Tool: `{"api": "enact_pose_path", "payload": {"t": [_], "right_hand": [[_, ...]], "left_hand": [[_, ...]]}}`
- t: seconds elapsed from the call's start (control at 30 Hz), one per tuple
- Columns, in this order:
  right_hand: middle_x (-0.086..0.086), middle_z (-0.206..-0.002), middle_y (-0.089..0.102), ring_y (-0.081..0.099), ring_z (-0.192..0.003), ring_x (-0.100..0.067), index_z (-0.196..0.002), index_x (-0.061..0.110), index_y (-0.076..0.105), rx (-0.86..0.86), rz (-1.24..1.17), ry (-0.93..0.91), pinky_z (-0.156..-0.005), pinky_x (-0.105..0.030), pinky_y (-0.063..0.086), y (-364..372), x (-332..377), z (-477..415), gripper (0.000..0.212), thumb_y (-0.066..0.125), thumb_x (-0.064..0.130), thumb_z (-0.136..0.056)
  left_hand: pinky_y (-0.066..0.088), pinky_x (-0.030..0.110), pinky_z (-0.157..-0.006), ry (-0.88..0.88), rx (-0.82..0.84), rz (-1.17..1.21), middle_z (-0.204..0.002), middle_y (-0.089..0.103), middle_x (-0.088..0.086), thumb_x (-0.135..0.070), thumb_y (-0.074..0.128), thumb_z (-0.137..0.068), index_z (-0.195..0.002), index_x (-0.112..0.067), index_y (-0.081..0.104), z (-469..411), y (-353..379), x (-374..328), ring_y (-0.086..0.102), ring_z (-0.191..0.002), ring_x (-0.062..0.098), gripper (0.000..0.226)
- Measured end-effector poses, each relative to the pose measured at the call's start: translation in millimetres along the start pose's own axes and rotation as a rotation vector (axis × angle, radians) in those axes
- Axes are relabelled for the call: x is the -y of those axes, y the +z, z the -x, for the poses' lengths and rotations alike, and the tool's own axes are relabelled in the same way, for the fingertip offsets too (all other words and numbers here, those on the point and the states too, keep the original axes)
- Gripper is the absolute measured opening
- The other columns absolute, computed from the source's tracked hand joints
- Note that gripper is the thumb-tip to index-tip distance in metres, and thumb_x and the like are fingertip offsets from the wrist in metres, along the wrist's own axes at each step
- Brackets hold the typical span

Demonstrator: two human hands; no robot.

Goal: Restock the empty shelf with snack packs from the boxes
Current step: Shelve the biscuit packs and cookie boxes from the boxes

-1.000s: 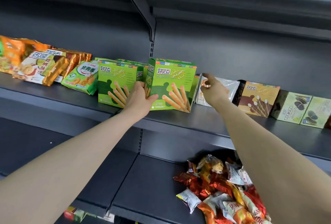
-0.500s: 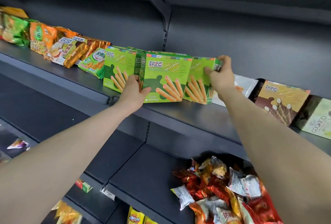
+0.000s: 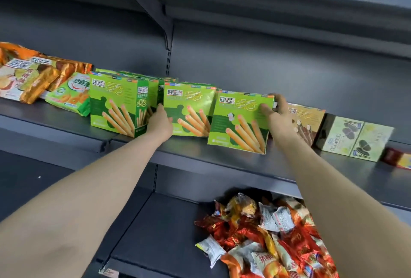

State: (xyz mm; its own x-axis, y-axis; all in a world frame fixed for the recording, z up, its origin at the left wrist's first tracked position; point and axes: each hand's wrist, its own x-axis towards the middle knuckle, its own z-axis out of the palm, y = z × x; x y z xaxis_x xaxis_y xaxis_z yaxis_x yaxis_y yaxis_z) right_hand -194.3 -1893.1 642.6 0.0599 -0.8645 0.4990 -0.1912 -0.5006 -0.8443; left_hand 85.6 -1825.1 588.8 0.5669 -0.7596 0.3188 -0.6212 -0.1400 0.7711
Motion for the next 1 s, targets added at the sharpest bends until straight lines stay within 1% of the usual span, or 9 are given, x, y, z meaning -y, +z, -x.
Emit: {"api": "enact_pose_path", "payload": {"t": [0.1, 0.2, 0.3, 0.4, 0.57, 0.67, 0.83, 0.93, 1.0], "right_hand": [[0.001, -0.101, 0.065, 0.066, -0.088, -0.009, -0.124, 0.023, 0.049, 0.066, -0.095, 0.061, -0.073, -0.019, 0.054, 18, -3, 12, 0.025, 0.052, 0.011, -0.102], [-0.01, -0.114, 0.062, 0.066, -0.096, -0.017, -0.126, 0.025, 0.049, 0.121, -0.139, 0.072, -0.078, -0.027, 0.054, 46, 2, 20, 0.027, 0.053, 0.015, -0.102], [-0.012, -0.12, 0.063, 0.066, -0.102, -0.024, -0.127, 0.028, 0.049, 0.158, -0.127, 0.033, -0.087, -0.039, 0.054, 76, 9, 21, 0.032, 0.055, 0.013, -0.1], [-0.011, -0.121, 0.064, 0.066, -0.107, -0.027, -0.122, 0.037, 0.052, 0.18, -0.124, 0.007, -0.09, -0.043, 0.056, 103, 13, 23, 0.034, 0.06, 0.016, -0.097], [-0.003, -0.109, 0.061, 0.063, -0.095, -0.017, -0.132, 0.027, 0.047, 0.168, -0.098, -0.046, -0.077, -0.028, 0.055, 130, 15, 28, 0.057, 0.066, -0.004, -0.088], [-0.001, -0.109, 0.061, 0.064, -0.095, -0.015, -0.142, 0.025, 0.041, 0.139, -0.079, -0.06, -0.081, -0.029, 0.057, 135, 13, 34, 0.07, 0.068, -0.007, -0.085], [0.014, -0.105, 0.055, 0.063, -0.095, -0.008, -0.151, 0.025, 0.027, 0.029, -0.025, -0.009, -0.086, -0.025, 0.052, 134, 13, 49, 0.087, 0.079, 0.011, -0.083], [0.014, -0.105, 0.052, 0.062, -0.101, -0.018, -0.149, 0.027, 0.029, -0.021, 0.081, 0.029, -0.095, -0.04, 0.052, 133, 10, 59, 0.087, 0.082, 0.025, -0.08], [0.006, -0.11, 0.055, 0.061, -0.105, -0.021, -0.148, 0.027, 0.032, -0.056, 0.13, 0.049, -0.097, -0.042, 0.05, 133, 10, 70, 0.083, 0.08, 0.032, -0.081]], "left_hand": [[0.041, 0.049, -0.105, 0.015, 0.036, -0.066, -0.135, 0.054, 0.022, -0.008, 0.04, -0.103, -0.157, -0.013, -0.004, -10, 2, 2, 0.049, -0.126, 0.041, 0.07], [0.044, 0.048, -0.103, -0.01, 0.119, -0.039, -0.136, 0.053, 0.019, -0.006, 0.037, -0.103, -0.158, -0.014, -0.006, -16, -3, 0, 0.053, -0.121, 0.038, 0.07], [0.034, 0.042, -0.112, -0.011, 0.127, -0.004, -0.158, 0.028, 0.018, -0.011, 0.032, -0.106, -0.158, -0.011, 0.001, -14, -10, 2, 0.031, -0.142, 0.037, 0.061], [0.042, 0.036, -0.097, 0.043, 0.126, 0.029, -0.159, 0.027, 0.014, -0.009, 0.03, -0.105, -0.159, -0.014, 0.008, 0, -16, 15, 0.043, -0.132, 0.033, 0.058], [0.04, 0.038, -0.106, 0.122, 0.184, 0.015, -0.162, 0.022, 0.013, -0.007, 0.034, -0.105, -0.158, -0.01, 0.006, 28, -28, 25, 0.042, -0.135, 0.03, 0.06], [0.03, 0.035, -0.112, 0.16, 0.202, -0.034, -0.164, 0.012, 0.012, -0.007, 0.037, -0.105, -0.158, -0.007, 0.005, 28, -33, 27, 0.032, -0.143, 0.027, 0.062], [0.018, 0.037, -0.118, 0.227, 0.221, -0.073, -0.165, 0.005, 0.015, -0.018, 0.04, -0.106, -0.157, -0.003, 0.003, 29, -35, 36, 0.01, -0.152, 0.027, 0.065], [0.019, 0.037, -0.118, 0.259, 0.215, -0.048, -0.164, 0.012, 0.014, -0.02, 0.044, -0.105, -0.157, -0.005, 0.008, 32, -38, 42, 0.017, -0.15, 0.027, 0.065], [0.021, 0.037, -0.117, 0.287, 0.188, -0.008, -0.163, 0.02, 0.012, -0.02, 0.048, -0.104, -0.157, -0.008, 0.015, 36, -40, 46, 0.021, -0.149, 0.026, 0.064]]}}
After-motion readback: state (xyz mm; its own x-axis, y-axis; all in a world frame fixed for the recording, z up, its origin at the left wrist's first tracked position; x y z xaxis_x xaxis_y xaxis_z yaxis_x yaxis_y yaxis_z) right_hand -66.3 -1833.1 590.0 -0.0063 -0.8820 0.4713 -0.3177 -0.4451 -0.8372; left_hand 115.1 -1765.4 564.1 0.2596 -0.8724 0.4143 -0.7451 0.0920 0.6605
